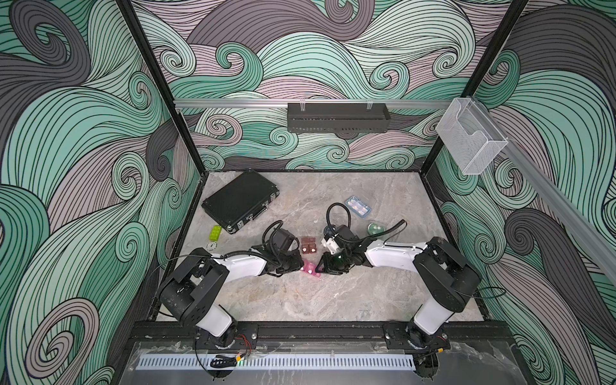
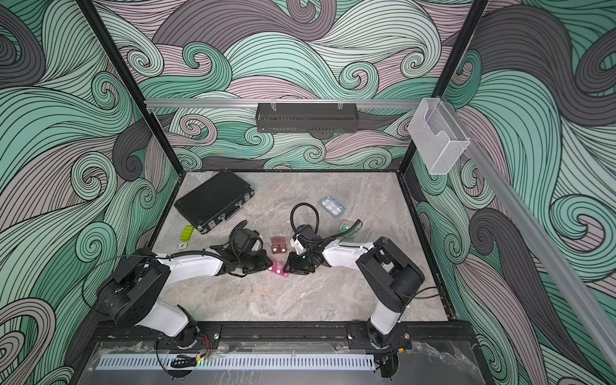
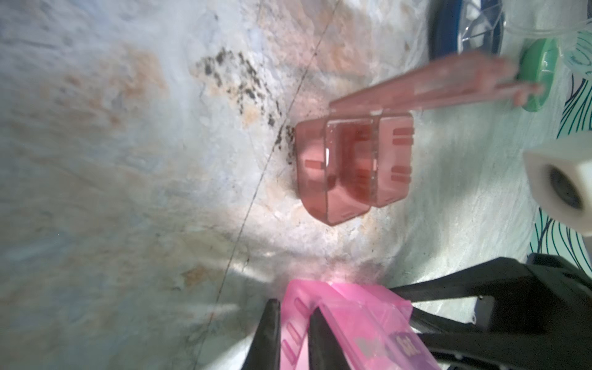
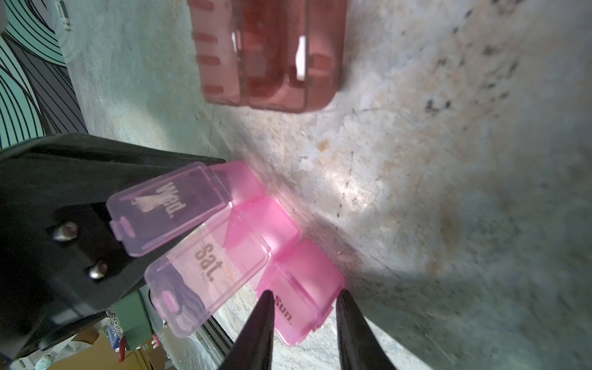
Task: Close pillboxes
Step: Close the lid on the pillbox.
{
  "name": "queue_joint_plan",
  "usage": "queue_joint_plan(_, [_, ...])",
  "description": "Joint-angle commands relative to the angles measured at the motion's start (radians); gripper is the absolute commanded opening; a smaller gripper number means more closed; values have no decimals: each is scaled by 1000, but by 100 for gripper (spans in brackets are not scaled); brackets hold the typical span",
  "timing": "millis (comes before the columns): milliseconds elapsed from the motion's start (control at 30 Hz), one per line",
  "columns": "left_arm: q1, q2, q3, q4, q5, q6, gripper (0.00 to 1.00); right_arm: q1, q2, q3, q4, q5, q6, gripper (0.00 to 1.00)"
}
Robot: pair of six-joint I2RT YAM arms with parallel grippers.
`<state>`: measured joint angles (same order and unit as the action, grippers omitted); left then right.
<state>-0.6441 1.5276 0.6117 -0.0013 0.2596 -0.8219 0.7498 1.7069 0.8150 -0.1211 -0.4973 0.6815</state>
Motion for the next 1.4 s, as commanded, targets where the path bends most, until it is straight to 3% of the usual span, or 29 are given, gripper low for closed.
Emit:
queue_joint_plan(0, [-23,26,-22,22,-2,-40,15,31,71,-10,-29,45,-26,31])
queue_joint_plan(1000, [-71,70,-88,134,-13,-134,14,51,158,6,-37,77,-25,28])
queue_joint_plan(1167, [-71,29,-68,73,-27,-109,14,44,73,12,-60,66,-20,42])
queue_joint_plan(1367, [-71,-33,-45,2,-51,-82,14,4,-81,45,-158,38,-57,44])
